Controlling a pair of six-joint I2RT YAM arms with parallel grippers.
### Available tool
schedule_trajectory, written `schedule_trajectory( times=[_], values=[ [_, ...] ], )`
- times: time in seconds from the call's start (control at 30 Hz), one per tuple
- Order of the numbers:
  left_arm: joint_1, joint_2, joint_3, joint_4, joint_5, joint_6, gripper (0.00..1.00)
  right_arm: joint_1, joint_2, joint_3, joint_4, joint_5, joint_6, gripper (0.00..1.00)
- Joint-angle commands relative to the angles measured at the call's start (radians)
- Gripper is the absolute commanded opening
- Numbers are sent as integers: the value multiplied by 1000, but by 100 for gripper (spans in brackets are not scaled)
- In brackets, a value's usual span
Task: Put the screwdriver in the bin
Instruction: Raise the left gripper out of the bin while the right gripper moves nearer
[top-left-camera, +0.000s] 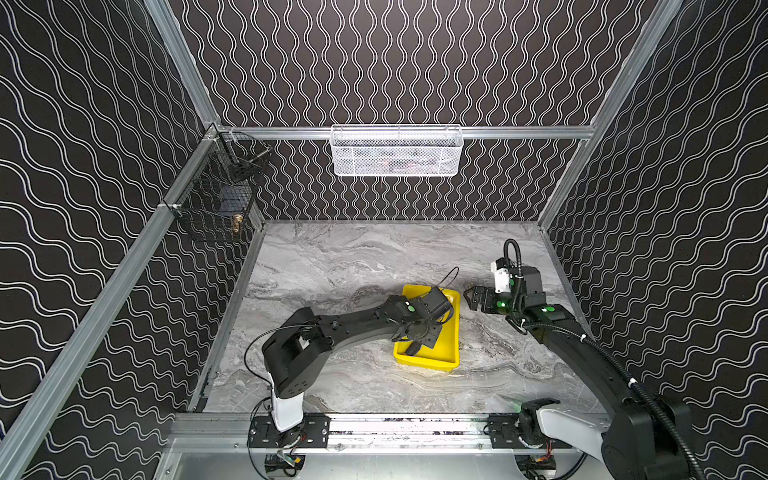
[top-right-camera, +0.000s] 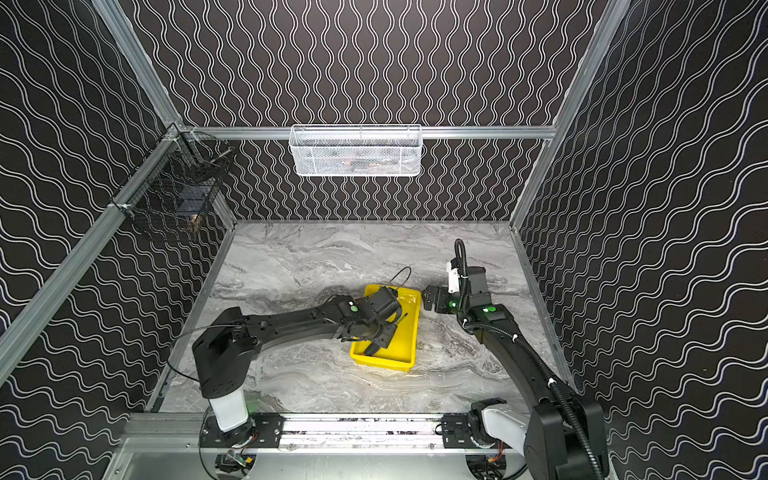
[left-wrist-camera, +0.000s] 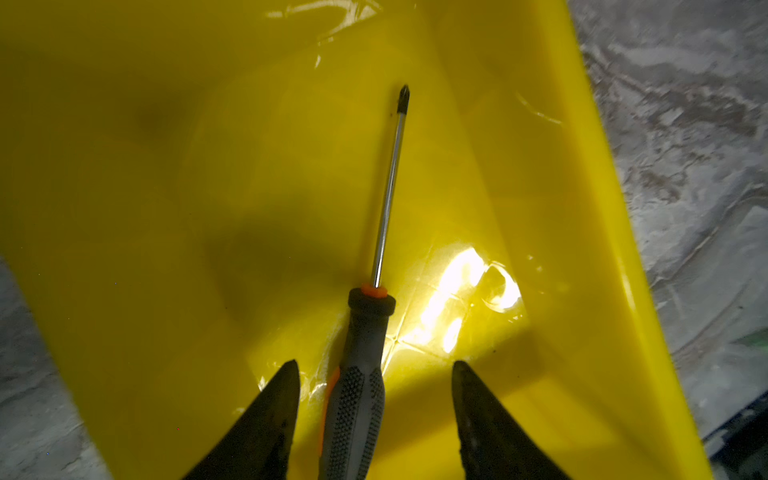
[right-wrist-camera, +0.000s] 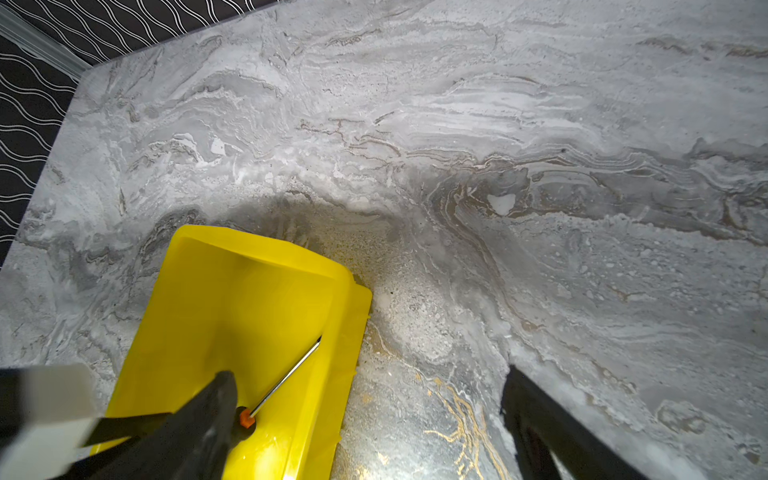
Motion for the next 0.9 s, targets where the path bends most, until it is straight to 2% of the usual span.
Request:
schedule_trajectory(
  times=[0.0, 0.13, 0.23, 0.47, 0.63, 0.87],
  values=[
    [7, -40, 27, -44, -49, 33, 72, 0, 22, 17, 22, -1, 15, 99],
    [25, -105, 24, -53, -89, 51, 86, 0, 52, 15, 38, -8, 18, 99],
    [65, -158, 5, -71, -112, 61, 92, 0, 80, 19, 43, -15, 12, 99],
    [212, -299, -118, -60, -121, 78, 94, 12, 136, 28, 91, -115, 28, 99],
    [327, -377, -211, -57, -114, 92, 96, 60, 191, 33, 126, -132, 47, 99],
    [417, -465, -292, -46, -114, 115, 99, 136, 248, 45, 170, -133, 78, 99]
  ],
)
